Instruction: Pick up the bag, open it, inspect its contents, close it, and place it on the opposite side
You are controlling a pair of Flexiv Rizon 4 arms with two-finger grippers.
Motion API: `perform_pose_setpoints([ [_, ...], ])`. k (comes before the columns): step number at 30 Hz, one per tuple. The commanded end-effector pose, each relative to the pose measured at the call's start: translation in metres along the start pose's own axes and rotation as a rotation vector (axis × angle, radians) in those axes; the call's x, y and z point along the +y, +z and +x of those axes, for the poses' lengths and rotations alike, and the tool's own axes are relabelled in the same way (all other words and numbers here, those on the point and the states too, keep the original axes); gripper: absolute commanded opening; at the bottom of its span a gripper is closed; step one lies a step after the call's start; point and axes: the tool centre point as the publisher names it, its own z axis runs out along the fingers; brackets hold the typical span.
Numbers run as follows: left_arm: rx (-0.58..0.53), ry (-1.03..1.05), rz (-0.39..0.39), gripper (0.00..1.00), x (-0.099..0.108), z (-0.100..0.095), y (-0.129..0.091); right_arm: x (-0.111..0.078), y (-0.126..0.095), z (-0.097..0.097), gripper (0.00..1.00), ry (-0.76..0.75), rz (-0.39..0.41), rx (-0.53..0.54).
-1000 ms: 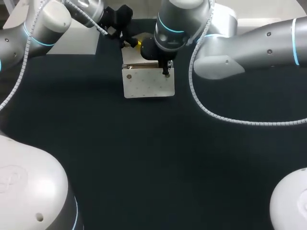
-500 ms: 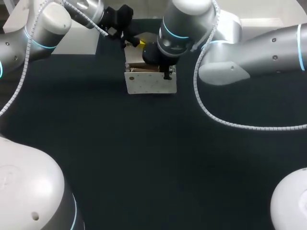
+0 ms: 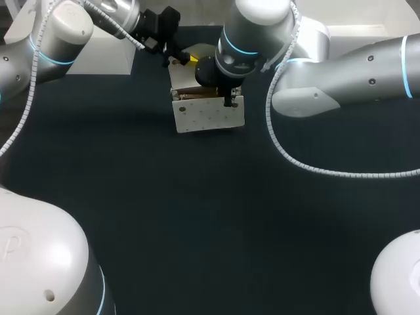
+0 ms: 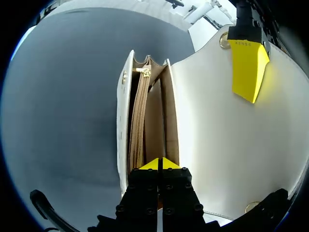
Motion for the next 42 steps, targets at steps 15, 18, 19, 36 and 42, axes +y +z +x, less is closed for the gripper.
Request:
perform_pose_setpoints([
  [15,0.095,-0.011,0.044,0.00,0.013,0.001,0.010,-0.006,0.027,0.003,0.00,0.043,-0.010,0.035],
  [18,0.094,0.004,0.049,0.00,0.012,-0.003,0.011,-0.004,0.020,0.005,0.00,0.037,-0.011,0.024],
  [19,0.091,0.010,0.051,0.00,0.011,-0.005,0.011,-0.004,0.018,0.005,0.00,0.036,-0.011,0.020],
  [36,0.079,0.098,0.117,0.00,-0.001,-0.010,0.013,0.001,0.011,0.009,0.00,0.037,-0.002,-0.005],
  [42,0.069,0.111,0.130,0.00,0.003,-0.010,0.017,0.005,0.016,0.021,0.00,0.044,-0.010,0.024],
])
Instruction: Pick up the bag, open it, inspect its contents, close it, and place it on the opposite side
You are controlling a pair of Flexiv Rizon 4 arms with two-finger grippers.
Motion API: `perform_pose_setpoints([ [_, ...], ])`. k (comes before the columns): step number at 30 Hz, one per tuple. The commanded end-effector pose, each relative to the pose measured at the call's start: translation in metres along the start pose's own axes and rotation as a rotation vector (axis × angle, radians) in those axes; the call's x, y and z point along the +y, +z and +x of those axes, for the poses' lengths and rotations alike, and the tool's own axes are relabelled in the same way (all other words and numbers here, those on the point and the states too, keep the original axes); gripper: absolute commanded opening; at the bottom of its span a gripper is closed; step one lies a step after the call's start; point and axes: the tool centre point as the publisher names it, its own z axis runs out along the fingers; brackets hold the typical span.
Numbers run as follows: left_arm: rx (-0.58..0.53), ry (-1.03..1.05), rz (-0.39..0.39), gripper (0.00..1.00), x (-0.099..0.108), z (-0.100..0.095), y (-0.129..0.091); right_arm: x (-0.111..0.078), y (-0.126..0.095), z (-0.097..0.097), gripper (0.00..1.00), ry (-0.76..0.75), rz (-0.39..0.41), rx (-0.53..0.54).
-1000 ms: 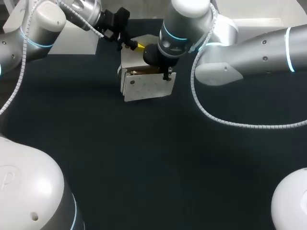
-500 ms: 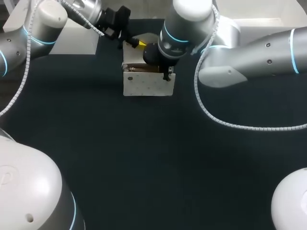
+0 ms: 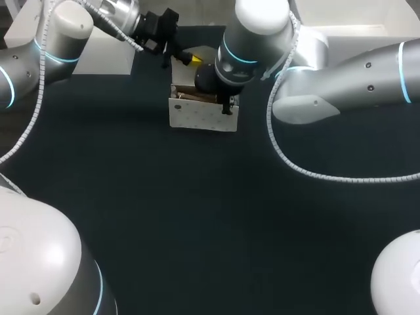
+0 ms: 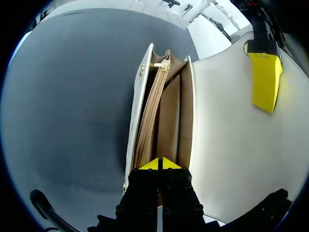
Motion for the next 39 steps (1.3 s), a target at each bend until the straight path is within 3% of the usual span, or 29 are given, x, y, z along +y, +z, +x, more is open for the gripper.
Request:
perform_pose_setpoints([
  [1,-0.004,0.003,0.012,0.00,0.004,-0.001,0.003,0.003,0.004,0.004,0.00,0.000,0.001,0.008],
  [3,-0.004,0.004,0.013,0.00,0.004,-0.001,0.003,0.003,0.003,0.005,0.02,0.004,0.001,0.008],
  [5,-0.004,0.006,0.012,0.00,0.004,-0.001,0.002,0.002,0.002,0.005,0.35,0.010,0.002,0.006],
  [6,-0.004,0.009,0.011,0.00,0.003,-0.001,0.002,0.003,0.001,0.004,0.69,0.011,0.004,0.004],
  [7,-0.005,0.013,0.010,0.00,0.003,0.000,0.001,0.003,0.000,0.004,0.95,0.012,0.006,0.003],
  [8,-0.005,0.015,0.010,0.00,0.002,0.000,0.001,0.003,0.000,0.004,1.00,0.012,0.010,0.000],
  [39,-0.015,0.049,0.003,0.00,-0.001,0.013,-0.007,0.004,0.005,0.003,1.00,0.012,0.034,0.014],
])
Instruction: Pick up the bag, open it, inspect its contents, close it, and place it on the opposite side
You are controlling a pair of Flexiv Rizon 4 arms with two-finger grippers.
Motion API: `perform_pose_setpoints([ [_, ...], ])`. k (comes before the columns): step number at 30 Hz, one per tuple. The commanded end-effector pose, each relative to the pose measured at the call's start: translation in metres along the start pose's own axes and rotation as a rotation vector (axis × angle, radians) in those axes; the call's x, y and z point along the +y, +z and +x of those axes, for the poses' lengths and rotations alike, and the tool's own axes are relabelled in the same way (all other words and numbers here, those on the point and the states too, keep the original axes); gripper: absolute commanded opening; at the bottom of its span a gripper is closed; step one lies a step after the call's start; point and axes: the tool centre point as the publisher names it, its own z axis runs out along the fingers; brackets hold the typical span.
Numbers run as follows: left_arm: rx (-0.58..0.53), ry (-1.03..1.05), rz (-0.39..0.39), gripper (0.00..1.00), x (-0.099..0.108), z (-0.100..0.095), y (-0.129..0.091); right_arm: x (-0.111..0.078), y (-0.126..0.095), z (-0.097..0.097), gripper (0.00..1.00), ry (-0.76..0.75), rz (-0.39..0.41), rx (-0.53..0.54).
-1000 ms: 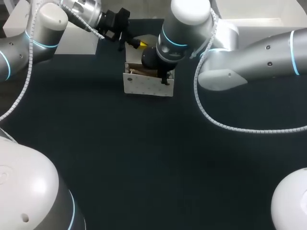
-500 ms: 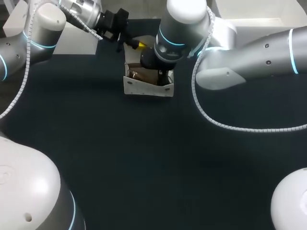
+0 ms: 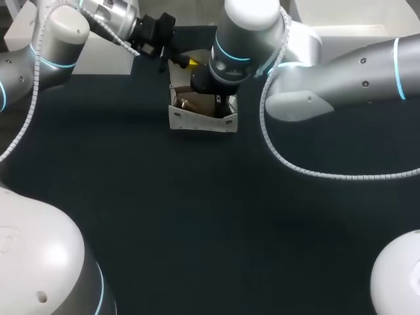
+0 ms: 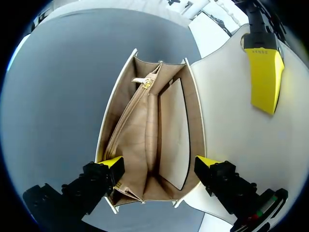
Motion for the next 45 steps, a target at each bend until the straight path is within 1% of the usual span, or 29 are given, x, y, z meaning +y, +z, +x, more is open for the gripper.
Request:
perform_pose_setpoints([
  [1,0.000,0.001,0.003,0.00,-0.001,0.001,-0.001,-0.001,0.009,0.000,1.00,-0.001,0.003,-0.002],
  [22,0.000,0.004,0.001,0.00,-0.002,0.003,-0.002,-0.001,0.006,-0.004,1.00,-0.001,0.004,-0.015],
  [23,-0.001,0.004,0.001,0.00,-0.002,0.003,-0.002,-0.001,0.005,-0.004,0.90,-0.001,0.004,-0.019],
  [24,-0.001,0.003,0.002,0.00,-0.002,0.004,-0.002,-0.001,0.004,-0.005,0.54,-0.001,0.004,-0.022],
  [25,-0.001,0.002,0.002,0.00,-0.002,0.004,-0.002,-0.001,0.003,-0.006,0.47,0.000,0.005,-0.028],
  [32,-0.007,0.001,-0.006,0.00,-0.005,0.007,-0.005,-0.003,-0.023,-0.017,0.35,0.014,0.018,-0.123],
  [34,-0.006,-0.007,-0.009,0.00,-0.003,0.007,-0.004,-0.003,-0.031,-0.020,0.29,0.017,0.021,-0.151],
  [37,-0.004,-0.016,-0.012,0.00,-0.001,0.006,-0.001,-0.003,-0.043,-0.022,0.27,0.021,0.027,-0.193],
  [39,-0.001,-0.023,-0.012,0.00,0.002,0.005,0.000,-0.003,-0.049,-0.023,0.28,0.026,0.034,-0.220],
  [42,0.002,-0.037,-0.010,0.00,0.007,0.004,0.003,-0.003,-0.057,-0.024,0.25,0.032,0.034,-0.250],
  [43,0.001,-0.042,-0.010,0.00,0.009,0.003,0.004,-0.003,-0.059,-0.024,0.22,0.032,0.037,-0.257],
  [45,-0.004,-0.055,-0.006,0.00,0.013,0.000,0.006,-0.003,-0.063,-0.023,0.21,0.031,0.036,-0.266],
])
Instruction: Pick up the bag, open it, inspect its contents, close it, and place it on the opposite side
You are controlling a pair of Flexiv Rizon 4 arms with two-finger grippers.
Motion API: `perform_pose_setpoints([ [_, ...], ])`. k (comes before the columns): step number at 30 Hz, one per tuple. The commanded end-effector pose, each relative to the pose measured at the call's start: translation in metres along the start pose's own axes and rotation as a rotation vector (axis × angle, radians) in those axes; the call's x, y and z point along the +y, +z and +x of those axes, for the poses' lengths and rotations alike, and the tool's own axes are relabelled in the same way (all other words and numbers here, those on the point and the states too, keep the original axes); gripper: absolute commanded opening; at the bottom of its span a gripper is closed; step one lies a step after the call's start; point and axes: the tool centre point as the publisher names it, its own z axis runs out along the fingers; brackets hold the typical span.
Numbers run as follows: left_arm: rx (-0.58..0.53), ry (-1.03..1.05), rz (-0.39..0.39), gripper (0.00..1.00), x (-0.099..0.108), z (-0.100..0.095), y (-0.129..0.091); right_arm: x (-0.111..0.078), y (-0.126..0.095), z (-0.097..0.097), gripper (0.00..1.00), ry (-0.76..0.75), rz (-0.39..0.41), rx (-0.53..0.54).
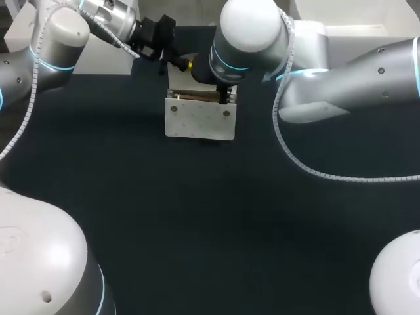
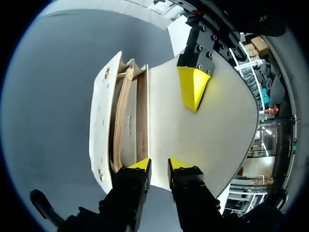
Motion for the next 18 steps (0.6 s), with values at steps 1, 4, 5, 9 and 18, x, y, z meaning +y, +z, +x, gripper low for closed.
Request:
perform_pose_setpoints([
  [1,-0.003,-0.016,0.012,0.00,0.010,-0.009,0.007,-0.001,-0.012,0.006,0.21,0.001,0.004,-0.040],
  [4,-0.025,-0.032,0.001,0.00,0.017,-0.014,0.011,-0.001,-0.016,0.009,0.22,0.001,0.007,-0.048],
  [5,-0.029,-0.036,0.007,0.00,0.019,-0.016,0.012,-0.001,-0.017,0.010,0.22,0.001,0.006,-0.050],
  [9,-0.080,-0.040,0.000,0.00,0.029,-0.028,0.015,-0.002,-0.020,0.015,0.23,0.001,0.004,-0.055],
  [18,-0.177,0.060,-0.017,0.00,0.040,-0.030,0.022,-0.008,-0.013,0.040,0.23,0.014,0.004,-0.037],
])
